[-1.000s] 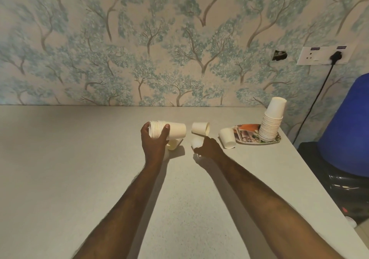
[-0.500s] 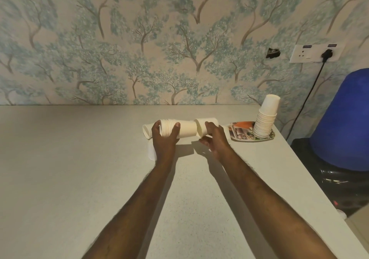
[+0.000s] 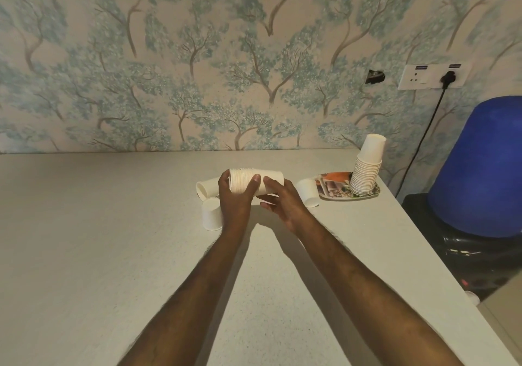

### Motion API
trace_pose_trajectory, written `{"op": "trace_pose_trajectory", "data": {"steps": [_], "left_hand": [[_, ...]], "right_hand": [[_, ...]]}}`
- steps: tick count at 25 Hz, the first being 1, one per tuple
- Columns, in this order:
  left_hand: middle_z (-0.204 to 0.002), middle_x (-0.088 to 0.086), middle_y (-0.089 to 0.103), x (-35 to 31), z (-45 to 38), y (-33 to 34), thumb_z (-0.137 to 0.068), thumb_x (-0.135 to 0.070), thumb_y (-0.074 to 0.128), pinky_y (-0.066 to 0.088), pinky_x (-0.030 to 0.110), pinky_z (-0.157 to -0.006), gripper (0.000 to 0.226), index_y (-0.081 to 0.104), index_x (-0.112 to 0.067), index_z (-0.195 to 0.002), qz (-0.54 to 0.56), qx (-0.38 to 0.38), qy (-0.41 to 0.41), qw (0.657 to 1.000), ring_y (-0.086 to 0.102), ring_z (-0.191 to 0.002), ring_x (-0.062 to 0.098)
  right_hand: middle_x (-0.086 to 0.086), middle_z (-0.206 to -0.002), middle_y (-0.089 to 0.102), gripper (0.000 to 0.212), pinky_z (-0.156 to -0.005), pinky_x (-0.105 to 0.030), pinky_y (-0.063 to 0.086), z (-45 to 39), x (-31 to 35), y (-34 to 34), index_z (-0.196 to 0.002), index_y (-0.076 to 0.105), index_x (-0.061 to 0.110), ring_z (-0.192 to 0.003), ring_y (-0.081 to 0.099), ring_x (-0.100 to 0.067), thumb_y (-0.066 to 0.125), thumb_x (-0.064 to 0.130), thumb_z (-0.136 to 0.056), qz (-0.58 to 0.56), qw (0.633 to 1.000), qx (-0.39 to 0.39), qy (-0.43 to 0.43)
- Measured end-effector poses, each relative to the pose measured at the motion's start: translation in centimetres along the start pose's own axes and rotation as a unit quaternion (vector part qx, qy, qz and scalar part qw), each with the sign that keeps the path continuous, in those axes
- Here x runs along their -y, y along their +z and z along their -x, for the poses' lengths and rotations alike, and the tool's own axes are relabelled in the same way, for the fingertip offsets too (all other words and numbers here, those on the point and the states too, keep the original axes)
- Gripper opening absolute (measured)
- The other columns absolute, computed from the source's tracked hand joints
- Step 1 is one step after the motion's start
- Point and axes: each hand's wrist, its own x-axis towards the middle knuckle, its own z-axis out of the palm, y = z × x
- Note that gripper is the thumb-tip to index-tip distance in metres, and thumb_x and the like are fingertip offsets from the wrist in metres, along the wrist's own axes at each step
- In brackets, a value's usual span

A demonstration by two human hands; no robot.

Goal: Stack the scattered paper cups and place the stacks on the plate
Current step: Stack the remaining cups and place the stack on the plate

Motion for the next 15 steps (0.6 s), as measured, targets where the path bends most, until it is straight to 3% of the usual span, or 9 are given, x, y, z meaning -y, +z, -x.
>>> {"op": "trace_pose_trajectory", "data": {"steps": [3,5,7,11,13,15], "left_hand": [[-0.138,0.002,0.052,0.1,-0.5,-0.2,-0.08,-0.038,0.085,0.055,0.051,-0.101,0.083,0.039,-0.026,-0.148,-0.015,0.006,0.01,1.0,0.055,-0.124,0.025],[-0.14,0.003,0.051,0.3,-0.7,-0.4,-0.08,-0.037,0.085,0.055,0.053,-0.1,0.083,0.038,-0.027,-0.148,-0.02,-0.003,0.012,1.0,0.054,-0.125,0.025],[-0.141,0.004,0.05,0.5,-0.8,-0.5,-0.081,-0.036,0.085,0.055,0.054,-0.1,0.082,0.038,-0.027,-0.148,-0.011,-0.01,0.008,1.0,0.053,-0.126,0.025],[-0.143,0.005,0.05,0.8,-0.9,-0.7,-0.082,-0.033,0.085,0.055,0.053,-0.1,0.083,0.038,-0.025,-0.15,0.003,-0.017,0.003,1.0,0.053,-0.127,0.025],[-0.144,0.005,0.05,1.0,-1.0,-0.8,-0.082,-0.033,0.085,0.055,0.053,-0.1,0.084,0.037,-0.024,-0.151,-0.007,-0.02,0.002,1.0,0.053,-0.128,0.025],[-0.144,0.006,0.05,1.2,-1.4,-1.1,-0.082,-0.034,0.084,0.055,0.053,-0.101,0.084,0.037,-0.024,-0.151,-0.017,-0.023,0.006,1.0,0.053,-0.129,0.026]], "right_hand": [[-0.009,-0.128,0.064,0.049,-0.096,-0.042,0.053,-0.7,0.3,-1.1,-0.137,0.047,0.016,-0.115,0.065,-0.026,0.049,0.048,-0.101,0.115,0.993,-0.01,-0.011],[-0.012,-0.131,0.062,0.053,-0.1,-0.046,0.051,-1.7,0.5,-2.3,-0.137,0.049,0.014,-0.118,0.062,-0.027,0.042,0.053,-0.102,0.216,0.972,-0.085,-0.042],[-0.013,-0.137,0.057,0.056,-0.103,-0.047,0.049,-2.8,0.4,-4.2,-0.139,0.048,0.012,-0.122,0.057,-0.028,0.052,0.051,-0.098,0.334,0.923,-0.168,-0.09],[-0.015,-0.144,0.046,0.077,-0.106,-0.049,0.042,-4.4,-1.1,-7.4,-0.143,0.041,0.008,-0.132,0.045,-0.035,0.072,0.048,-0.085,0.554,0.774,-0.282,-0.122],[-0.017,-0.143,0.045,0.081,-0.102,-0.049,0.043,-4.8,-1.7,-8.2,-0.142,0.039,0.007,-0.13,0.046,-0.036,0.073,0.051,-0.082,0.583,0.746,-0.305,-0.103],[-0.015,-0.142,0.045,0.083,-0.101,-0.048,0.043,-5.2,-2.2,-8.6,-0.143,0.038,0.008,-0.128,0.047,-0.035,0.074,0.052,-0.082,0.582,0.745,-0.313,-0.093]]}}
